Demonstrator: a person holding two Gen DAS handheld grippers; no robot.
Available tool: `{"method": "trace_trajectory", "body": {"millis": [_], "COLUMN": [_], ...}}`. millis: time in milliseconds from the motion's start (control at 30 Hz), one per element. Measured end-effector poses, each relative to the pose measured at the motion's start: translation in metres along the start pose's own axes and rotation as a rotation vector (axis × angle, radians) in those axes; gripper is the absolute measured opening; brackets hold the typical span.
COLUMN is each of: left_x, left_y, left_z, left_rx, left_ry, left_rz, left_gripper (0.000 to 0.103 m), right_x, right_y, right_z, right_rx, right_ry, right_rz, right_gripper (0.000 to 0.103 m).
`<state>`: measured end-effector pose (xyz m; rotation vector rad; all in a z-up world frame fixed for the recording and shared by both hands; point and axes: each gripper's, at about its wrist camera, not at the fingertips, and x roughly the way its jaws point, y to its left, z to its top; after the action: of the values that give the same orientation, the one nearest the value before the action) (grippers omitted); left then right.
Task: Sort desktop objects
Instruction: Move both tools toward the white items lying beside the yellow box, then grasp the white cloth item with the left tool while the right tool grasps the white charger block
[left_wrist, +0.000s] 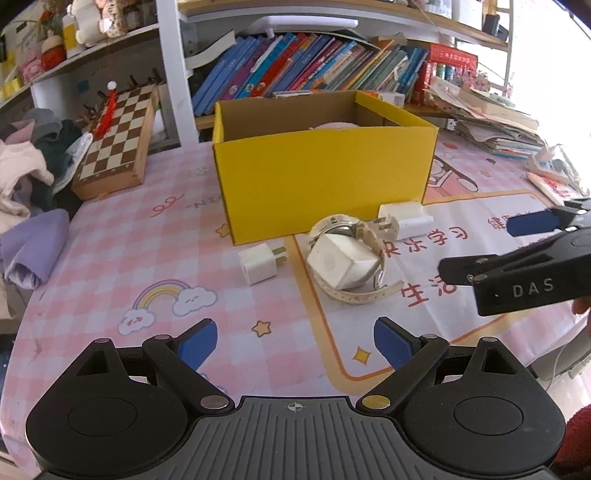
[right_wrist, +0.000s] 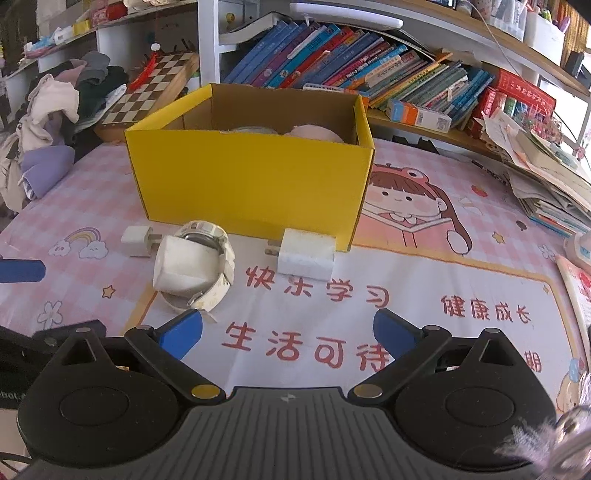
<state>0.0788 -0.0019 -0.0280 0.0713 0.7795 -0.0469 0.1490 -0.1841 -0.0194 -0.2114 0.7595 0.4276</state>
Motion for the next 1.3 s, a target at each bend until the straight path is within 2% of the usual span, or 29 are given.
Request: {"method": "trace_trajectory", "body": {"millis": [167,333,433,700,1133,1167,1200,1300], "left_x": [0.004,0.011,0.016,0.036,0.069,0.07,0.07,0.067], "left_y": [-0.006,-0.014,-0.014,-0.014,-0.02,-0.019,-0.019,-0.019], "left_z": [0.002,0.006,0.009,0.023,0.038,0.038,0.038,0.038], "left_rx": [0.025,0.045,0.035,-0.009,-0.002,-0.01,-0.016,-0.017], "left_ry": [-0.015,-0.015,-0.016,-0.018,0.015,0.017,0.019,0.019], "left_rz": [-0.01,-0.025,-0.033,-0.038,-0.072,-0.079,-0.088,-0.098], "left_gripper": [0.092,0.084,0.075,0.073,0.056,0.054,0.046,0.037], "right_x": [0.006,0.014,0.019,0.036,0.062,0.063,0.065,0.07], "right_y": [-0.001,-0.003,-0.005,-0.013,-0.029,-0.029,-0.03,-0.031], "right_z": [0.005,0.012,0.015,0.024,0.036,0.037,0.038,0.04], "right_rx": [-0.011,-0.026,-0.033,-0.044,-0.024,-0.023,-0.021,-0.011], "right_ry": [0.0,0.004,0.011,0.031,0.068,0.07,0.073,0.082], "right_rz": [0.017,0.029,0.036,0.051,0.057,0.059,0.061,0.068], "right_gripper": [0.098,0.097,0.097,0.095,0.094,0.094,0.094,0.092]}}
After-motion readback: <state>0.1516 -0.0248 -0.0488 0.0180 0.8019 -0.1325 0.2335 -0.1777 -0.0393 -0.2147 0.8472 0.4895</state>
